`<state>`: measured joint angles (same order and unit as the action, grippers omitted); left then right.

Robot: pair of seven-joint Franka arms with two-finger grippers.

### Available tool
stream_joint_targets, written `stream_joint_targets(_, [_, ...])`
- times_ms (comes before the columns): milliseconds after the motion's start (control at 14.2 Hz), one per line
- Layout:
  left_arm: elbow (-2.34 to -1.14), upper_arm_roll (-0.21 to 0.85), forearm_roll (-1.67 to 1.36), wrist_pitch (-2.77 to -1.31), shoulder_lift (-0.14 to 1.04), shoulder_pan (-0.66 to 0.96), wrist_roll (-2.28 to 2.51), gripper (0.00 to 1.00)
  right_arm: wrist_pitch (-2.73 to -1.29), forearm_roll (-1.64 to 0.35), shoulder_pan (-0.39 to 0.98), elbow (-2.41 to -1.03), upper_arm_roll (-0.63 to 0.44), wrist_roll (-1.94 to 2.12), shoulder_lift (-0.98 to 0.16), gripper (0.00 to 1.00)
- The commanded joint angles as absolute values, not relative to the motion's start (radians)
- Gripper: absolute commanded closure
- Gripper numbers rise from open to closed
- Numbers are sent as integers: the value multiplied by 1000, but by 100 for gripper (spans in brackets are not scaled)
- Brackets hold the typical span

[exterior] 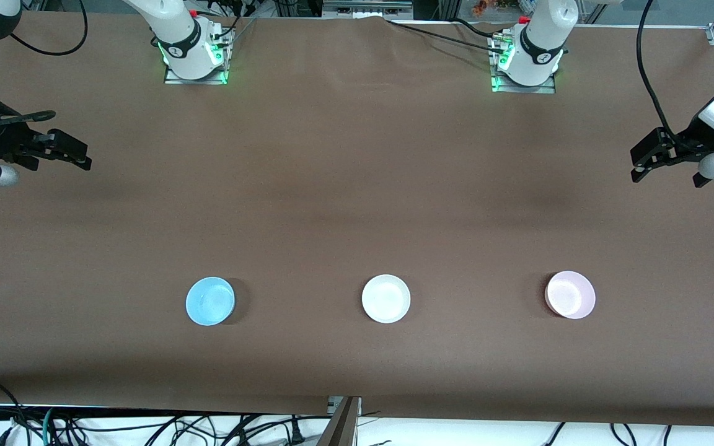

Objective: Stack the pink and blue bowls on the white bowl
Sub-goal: 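Lower the left gripper over the pink bowl and grasp its rim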

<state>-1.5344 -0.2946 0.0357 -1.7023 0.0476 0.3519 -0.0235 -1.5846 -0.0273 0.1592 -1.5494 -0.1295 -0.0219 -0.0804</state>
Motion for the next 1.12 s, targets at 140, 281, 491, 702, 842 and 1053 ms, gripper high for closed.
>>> stream_joint_targets(140, [-1490,-296,32,-1680,75,350,-28,0,-1566,-32,155,-1543,-121,-29,-74,0])
stream_joint_targets(281, [-1491,-298,15,-1681,104,344,-25,0,-1566,-31,155,-1543,-123,-29,-74,0])
stream_joint_targets(491, [-1503,-299,8,-1759,194,318,-29,0,-1566,-32,155,-1543,-123,-29,-75,0])
stream_joint_targets(702, [-1511,-298,2,-1914,338,282,-32,0,-1568,-32,155,-1543,-123,-29,-75,0])
stream_joint_targets(842, [-1511,-296,-59,-2030,444,243,-76,0,-1568,-32,155,-1543,-123,-29,-74,0])
stream_joint_targets(1053, [-1511,-295,-257,-2173,572,163,-260,0,-1569,-32,155,-1543,-123,-29,-74,0])
